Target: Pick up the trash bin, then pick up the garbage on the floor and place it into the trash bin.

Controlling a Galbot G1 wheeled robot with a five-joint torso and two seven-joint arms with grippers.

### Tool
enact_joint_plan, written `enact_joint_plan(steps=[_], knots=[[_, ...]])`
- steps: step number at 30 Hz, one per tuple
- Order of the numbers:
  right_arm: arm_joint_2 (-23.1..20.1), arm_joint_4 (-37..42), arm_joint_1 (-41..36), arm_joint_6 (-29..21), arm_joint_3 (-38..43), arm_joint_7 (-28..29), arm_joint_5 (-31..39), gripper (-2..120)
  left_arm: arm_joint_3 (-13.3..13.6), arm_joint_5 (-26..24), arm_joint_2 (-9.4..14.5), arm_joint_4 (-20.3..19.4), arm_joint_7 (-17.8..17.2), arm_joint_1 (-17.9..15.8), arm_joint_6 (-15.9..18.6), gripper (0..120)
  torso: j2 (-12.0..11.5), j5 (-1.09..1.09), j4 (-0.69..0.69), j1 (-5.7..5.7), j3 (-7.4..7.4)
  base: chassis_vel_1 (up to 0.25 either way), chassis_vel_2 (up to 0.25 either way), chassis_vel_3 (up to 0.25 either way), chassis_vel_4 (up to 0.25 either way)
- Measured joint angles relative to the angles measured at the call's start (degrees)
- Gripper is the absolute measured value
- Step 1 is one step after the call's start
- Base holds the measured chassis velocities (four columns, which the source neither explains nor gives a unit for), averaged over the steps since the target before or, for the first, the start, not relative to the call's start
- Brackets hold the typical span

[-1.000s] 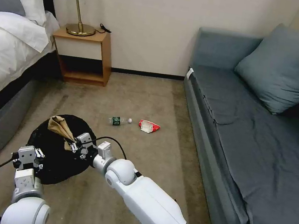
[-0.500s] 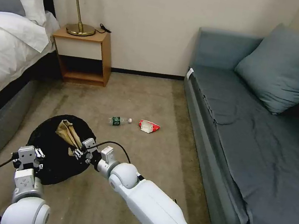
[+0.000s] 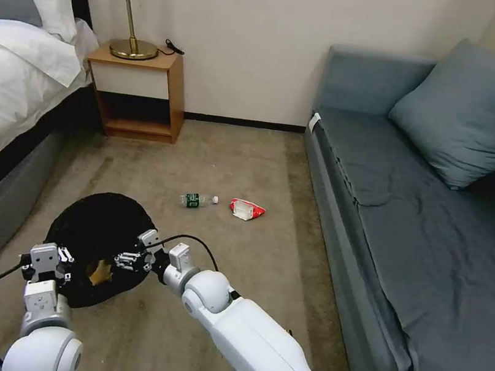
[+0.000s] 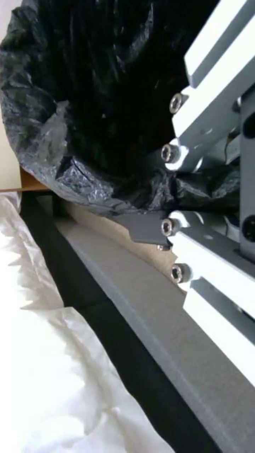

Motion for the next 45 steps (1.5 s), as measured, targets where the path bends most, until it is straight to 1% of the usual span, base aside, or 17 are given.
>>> enact_joint_plan(steps=[9,13,14,17,20,21,24,26,27,28,29,31,32,33,36,40,45], knots=[[-3.26,1.58,1.09,0.00,2.97,0.61,0.01,100,-0.31,-0.02,0.84,1.35,-0.22,0.30,-0.95,4,0.00,0.00,0.00,0.00,0.00,0.000,0.000,0.000,0.000],[-5.86,2.93,1.54,-0.59,5.20,1.21,0.54,100,-0.49,0.54,1.18,1.24,-0.39,0.38,-1.09,4,0.00,0.00,0.00,0.00,0.00,0.000,0.000,0.000,0.000],[-7.39,3.47,1.65,-1.28,5.91,1.48,0.63,100,-0.59,0.93,1.30,1.10,-0.41,0.38,-1.14,4,0.00,0.00,0.00,0.00,0.00,0.000,0.000,0.000,0.000],[-8.34,3.75,1.66,-1.61,6.22,1.56,0.62,100,-0.64,1.14,1.38,1.04,-0.45,0.34,-1.21,4,0.00,0.01,0.00,0.00,0.00,0.000,0.000,0.000,0.000],[-12.69,4.95,0.30,-3.45,7.71,1.98,-0.35,100,-0.65,1.56,1.73,1.13,-0.58,-0.07,-1.27,4,0.00,0.01,0.00,0.00,0.00,0.000,0.000,0.000,0.000],[-12.69,4.95,0.30,-3.45,7.71,1.98,-0.35,100,-0.65,1.56,1.73,1.13,-0.58,-0.07,-1.27,4,0.00,0.01,0.00,0.00,0.00,0.000,0.000,0.000,0.000],[-16.48,6.03,-2.62,-4.74,8.94,2.38,-2.82,100,-0.43,1.70,1.83,1.19,-0.72,-0.58,-1.15,4,0.00,0.02,0.00,0.00,0.00,0.000,0.000,0.000,0.000],[-17.90,6.38,-4.06,-4.94,9.65,2.14,-3.46,100,-0.38,1.70,1.88,1.24,-0.73,-0.69,-1.11,4,0.00,0.02,0.00,0.00,0.00,0.000,0.000,0.000,0.000],[-18.37,6.48,-4.55,-4.95,9.91,2.02,-3.68,100,-0.37,1.70,1.89,1.28,-0.73,-0.73,-1.11,4,0.00,0.02,0.00,0.00,0.00,0.000,0.000,0.000,0.000],[-20.23,6.73,-6.62,-4.94,11.12,1.45,-4.57,100,-0.29,1.74,1.90,1.62,-0.73,-0.94,-1.08,4,0.00,0.02,0.00,0.00,0.00,0.000,0.000,0.000,0.000],[-20.23,6.73,-6.62,-4.94,11.12,1.45,-4.57,100,-0.29,1.74,1.90,1.62,-0.73,-0.94,-1.08,4,0.00,0.02,0.00,0.00,0.00,0.000,0.000,0.000,0.000],[-22.60,6.97,-8.86,-4.92,12.20,1.00,-4.89,100,-0.15,1.85,1.89,1.93,-0.74,-1.09,-1.06,4,0.00,0.02,0.00,0.00,0.00,0.000,0.000,0.000,0.000],[-24.78,7.21,-10.74,-4.83,13.03,0.89,-4.89,100,-0.03,1.94,1.79,2.17,-0.76,-1.19,-1.06,4,0.00,0.01,-0.01,0.00,0.00,0.000,0.000,0.000,0.000],[-24.78,7.21,-10.74,-4.83,13.03,0.89,-4.89,100,-0.03,1.94,1.79,2.17,-0.76,-1.19,-1.06,4,0.00,0.01,-0.01,0.00,0.00,0.000,0.000,0.000,0.000],[-27.96,7.07,-14.53,-4.11,13.73,0.57,-6.05,100,0.17,1.96,1.57,2.82,-0.79,-1.30,-1.08,4,0.00,0.01,-0.01,0.00,0.00,0.000,0.000,0.000,0.000],[-29.27,6.51,-18.06,-3.24,14.63,-0.10,-8.47,100,0.14,1.95,1.60,3.44,-0.81,-1.37,-1.33,4,0.00,0.01,-0.01,0.00,0.00,0.000,0.000,0.000,0.000],[-29.15,6.02,-20.26,-2.94,14.89,-0.60,-10.09,100,-0.10,1.77,1.94,3.77,-0.84,-1.56,-1.41,4,0.00,0.00,0.00,0.00,0.00,0.000,0.000,0.000,0.000]])
